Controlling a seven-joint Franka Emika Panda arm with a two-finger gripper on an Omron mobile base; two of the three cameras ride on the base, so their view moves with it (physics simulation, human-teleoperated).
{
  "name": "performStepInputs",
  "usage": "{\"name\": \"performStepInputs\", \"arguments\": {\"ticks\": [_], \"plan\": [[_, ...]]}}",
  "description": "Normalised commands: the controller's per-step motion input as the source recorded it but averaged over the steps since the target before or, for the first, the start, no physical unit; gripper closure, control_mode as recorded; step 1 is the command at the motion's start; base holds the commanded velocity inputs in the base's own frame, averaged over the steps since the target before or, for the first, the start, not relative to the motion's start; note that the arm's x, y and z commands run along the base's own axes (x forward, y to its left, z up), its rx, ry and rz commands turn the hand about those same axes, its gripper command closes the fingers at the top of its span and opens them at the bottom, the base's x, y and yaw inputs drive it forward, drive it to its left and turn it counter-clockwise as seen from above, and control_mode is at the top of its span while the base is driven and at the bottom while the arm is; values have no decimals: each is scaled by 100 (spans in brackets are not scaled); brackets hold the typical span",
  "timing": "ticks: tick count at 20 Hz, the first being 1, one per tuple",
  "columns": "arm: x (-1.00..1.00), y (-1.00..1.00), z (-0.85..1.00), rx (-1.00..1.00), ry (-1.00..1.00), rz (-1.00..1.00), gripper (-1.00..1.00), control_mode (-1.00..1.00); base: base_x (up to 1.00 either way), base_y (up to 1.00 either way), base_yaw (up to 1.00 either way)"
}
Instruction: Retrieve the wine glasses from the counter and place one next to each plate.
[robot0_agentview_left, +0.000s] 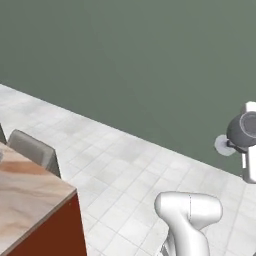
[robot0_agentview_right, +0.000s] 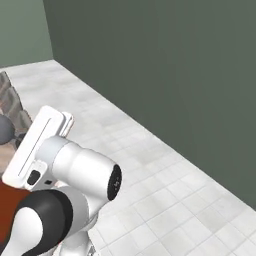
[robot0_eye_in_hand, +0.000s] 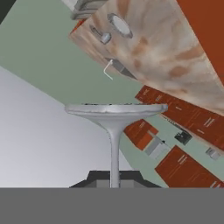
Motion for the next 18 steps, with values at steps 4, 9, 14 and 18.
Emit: {"name": "performStepInputs", "arguments": {"ticks": [4,9,14,18], "plan": [[0,0,0,0,0,0,100,100,100,-100,0],[0,0,0,0,0,0,100,100,100,-69,11],[0,0,0,0,0,0,100,100,100,-61,29],[0,0,0,0,0,0,100,100,100,-53,47]]}}
